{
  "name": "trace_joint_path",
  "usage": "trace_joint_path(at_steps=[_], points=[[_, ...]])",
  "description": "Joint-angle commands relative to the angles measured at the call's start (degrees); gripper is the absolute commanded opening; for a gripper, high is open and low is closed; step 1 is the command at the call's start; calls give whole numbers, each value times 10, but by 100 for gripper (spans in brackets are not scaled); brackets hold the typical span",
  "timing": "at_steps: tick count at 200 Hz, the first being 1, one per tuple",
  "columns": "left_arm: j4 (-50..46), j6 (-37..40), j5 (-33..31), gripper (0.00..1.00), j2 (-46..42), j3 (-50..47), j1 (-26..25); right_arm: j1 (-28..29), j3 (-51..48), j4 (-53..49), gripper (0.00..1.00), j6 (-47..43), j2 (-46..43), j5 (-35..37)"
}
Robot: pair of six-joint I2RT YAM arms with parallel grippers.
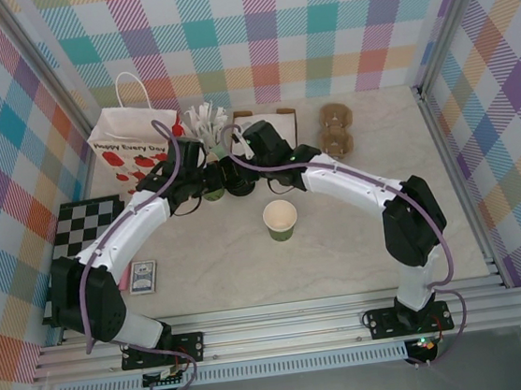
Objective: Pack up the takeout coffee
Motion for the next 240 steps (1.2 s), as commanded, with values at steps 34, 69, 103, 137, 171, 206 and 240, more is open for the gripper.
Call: trace_joint_path(at_steps=[34, 69, 103, 137, 171, 206, 240], points=[[28, -4, 5, 0, -40, 4, -6, -4, -3, -18, 23, 16, -19, -37], [12, -9, 9, 0, -35, 25, -6, -5, -31, 7, 11, -6, -40, -31], [17, -12, 58, 3, -44, 34, -6, -7, -34, 29, 6, -81, -48, -36], [13, -4, 83, 13, -72, 31, -6, -8, -33, 69, 0, -243, -58, -14], [28, 27, 134, 43, -113, 12, -5, -27, -10, 76, 0, -342, -70, -7], [61, 21, 135, 70, -175, -28, 10, -45, 5, 77, 0, -415, -86, -5], [97, -35, 140, 100, -223, -55, 50, -51, -92, 245, 0, -579, -151, -52]])
